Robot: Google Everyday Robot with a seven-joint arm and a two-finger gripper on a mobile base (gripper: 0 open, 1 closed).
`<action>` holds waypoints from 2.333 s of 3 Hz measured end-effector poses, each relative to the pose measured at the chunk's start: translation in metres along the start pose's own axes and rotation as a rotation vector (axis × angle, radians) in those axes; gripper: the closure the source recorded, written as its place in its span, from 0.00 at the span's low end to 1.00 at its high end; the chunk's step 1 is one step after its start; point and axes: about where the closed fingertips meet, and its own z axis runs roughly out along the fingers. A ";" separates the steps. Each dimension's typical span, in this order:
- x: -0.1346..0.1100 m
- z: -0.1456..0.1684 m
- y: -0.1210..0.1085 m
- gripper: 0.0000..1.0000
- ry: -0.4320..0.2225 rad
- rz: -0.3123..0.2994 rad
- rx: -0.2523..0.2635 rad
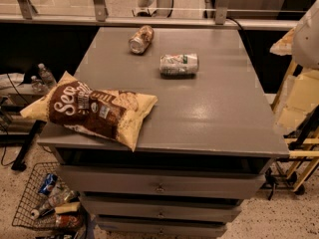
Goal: Move 7up can near brown chip bag
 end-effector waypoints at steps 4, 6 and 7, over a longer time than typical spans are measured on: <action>-0.075 0.039 -0.104 0.00 -0.118 -0.076 0.125; -0.111 0.069 -0.121 0.00 -0.175 -0.089 0.102; -0.111 0.078 -0.130 0.00 -0.195 -0.055 0.133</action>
Offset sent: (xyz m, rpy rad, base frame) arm 0.0909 0.0103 0.0112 0.0685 -0.1341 0.0070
